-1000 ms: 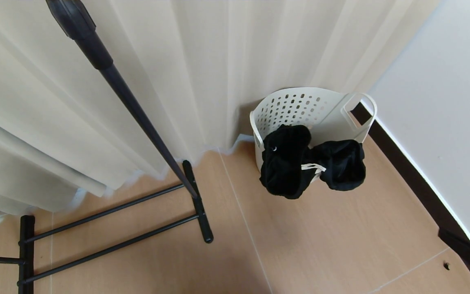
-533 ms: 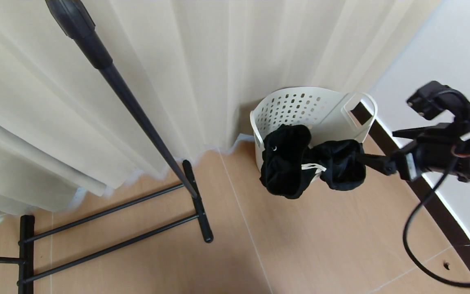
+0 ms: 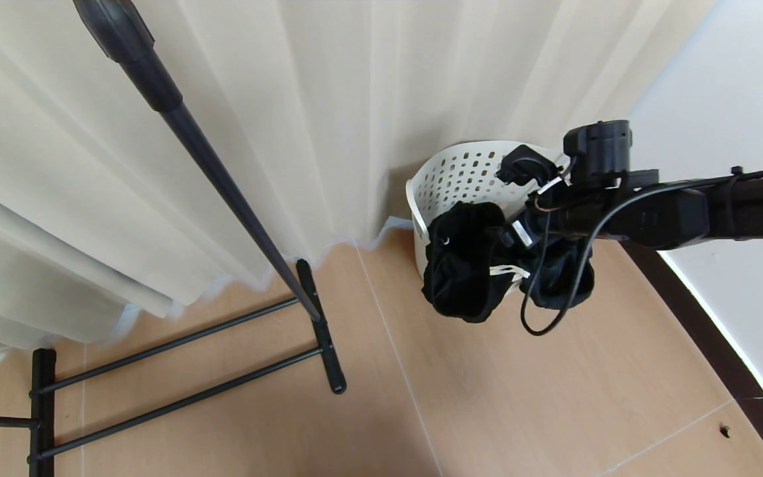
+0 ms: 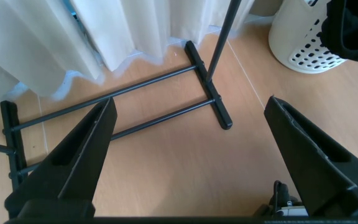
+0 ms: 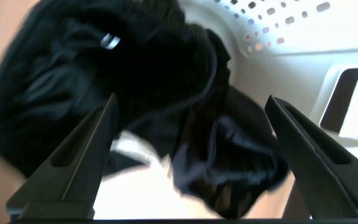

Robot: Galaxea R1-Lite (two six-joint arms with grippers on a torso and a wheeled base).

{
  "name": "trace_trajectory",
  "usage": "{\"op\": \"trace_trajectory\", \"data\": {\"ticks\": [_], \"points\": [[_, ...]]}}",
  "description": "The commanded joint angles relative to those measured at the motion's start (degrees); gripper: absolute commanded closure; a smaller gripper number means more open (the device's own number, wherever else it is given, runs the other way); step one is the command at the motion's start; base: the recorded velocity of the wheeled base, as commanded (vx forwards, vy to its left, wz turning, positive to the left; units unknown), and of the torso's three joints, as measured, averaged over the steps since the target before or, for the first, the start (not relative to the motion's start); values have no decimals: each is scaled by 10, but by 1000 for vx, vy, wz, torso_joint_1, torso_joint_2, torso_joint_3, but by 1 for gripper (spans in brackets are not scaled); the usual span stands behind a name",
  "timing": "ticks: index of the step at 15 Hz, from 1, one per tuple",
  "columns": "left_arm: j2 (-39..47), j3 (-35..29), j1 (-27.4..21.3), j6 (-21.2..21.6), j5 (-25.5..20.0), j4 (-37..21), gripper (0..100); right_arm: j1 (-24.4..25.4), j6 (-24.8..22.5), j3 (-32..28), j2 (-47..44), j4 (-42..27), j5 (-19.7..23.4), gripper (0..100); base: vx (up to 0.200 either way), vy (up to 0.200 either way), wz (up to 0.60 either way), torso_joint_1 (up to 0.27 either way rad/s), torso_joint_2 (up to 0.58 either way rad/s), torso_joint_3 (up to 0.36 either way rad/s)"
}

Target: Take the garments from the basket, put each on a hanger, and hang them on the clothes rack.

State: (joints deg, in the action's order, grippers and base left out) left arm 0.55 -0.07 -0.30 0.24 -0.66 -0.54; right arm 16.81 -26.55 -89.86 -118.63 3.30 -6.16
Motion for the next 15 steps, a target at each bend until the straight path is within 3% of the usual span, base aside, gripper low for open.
{"op": "trace_trajectory", "data": {"ticks": [1, 7, 12, 13, 15], "points": [[0, 0, 0, 0, 0, 0, 0, 2, -4, -65, -79, -1, -21, 0, 0, 0, 0, 0, 0, 0], [0, 0, 0, 0, 0, 0, 0, -1, -3, -155, -141, 2, -36, 0, 0, 0, 0, 0, 0, 0], [0, 0, 0, -1, 0, 0, 0, -6, -2, -184, -155, 5, -35, 0, 0, 0, 0, 0, 0, 0], [0, 0, 0, -1, 0, 0, 0, -6, 2, -185, -156, 5, -35, 100, 0, 0, 0, 0, 0, 0], [0, 0, 0, -1, 0, 0, 0, -6, 3, -183, -157, 4, -34, 100, 0, 0, 0, 0, 0, 0]]}}
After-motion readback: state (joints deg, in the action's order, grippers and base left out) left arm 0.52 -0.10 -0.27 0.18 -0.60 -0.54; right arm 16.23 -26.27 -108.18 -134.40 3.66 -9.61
